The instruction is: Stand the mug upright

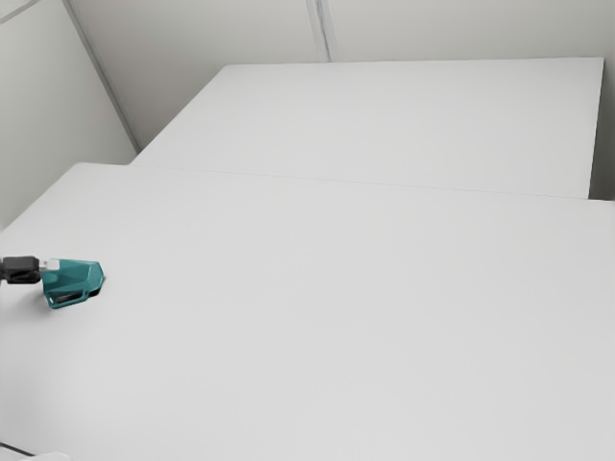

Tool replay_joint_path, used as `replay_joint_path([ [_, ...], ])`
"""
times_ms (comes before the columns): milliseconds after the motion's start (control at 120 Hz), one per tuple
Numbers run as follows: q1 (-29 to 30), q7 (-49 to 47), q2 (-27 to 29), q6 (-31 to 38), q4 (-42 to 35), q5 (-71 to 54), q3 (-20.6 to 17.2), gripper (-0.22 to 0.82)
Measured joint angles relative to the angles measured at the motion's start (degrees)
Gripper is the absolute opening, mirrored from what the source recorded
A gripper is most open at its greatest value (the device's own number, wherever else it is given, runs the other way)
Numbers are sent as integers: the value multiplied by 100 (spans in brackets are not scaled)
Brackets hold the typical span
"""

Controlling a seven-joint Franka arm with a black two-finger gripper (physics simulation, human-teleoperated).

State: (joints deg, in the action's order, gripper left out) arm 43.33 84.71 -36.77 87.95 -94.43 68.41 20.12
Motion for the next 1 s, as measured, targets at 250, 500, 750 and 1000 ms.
replay_joint_path([
  [250, 65, -77, -54, -268, -16, -39, 0, 60],
  [500, 71, -128, -96, -391, -9, -31, 0, 59],
  [750, 71, -160, -107, -434, -10, -14, -6, 45],
  [1000, 68, -180, -117, -430, -8, -15, -17, 22],
])
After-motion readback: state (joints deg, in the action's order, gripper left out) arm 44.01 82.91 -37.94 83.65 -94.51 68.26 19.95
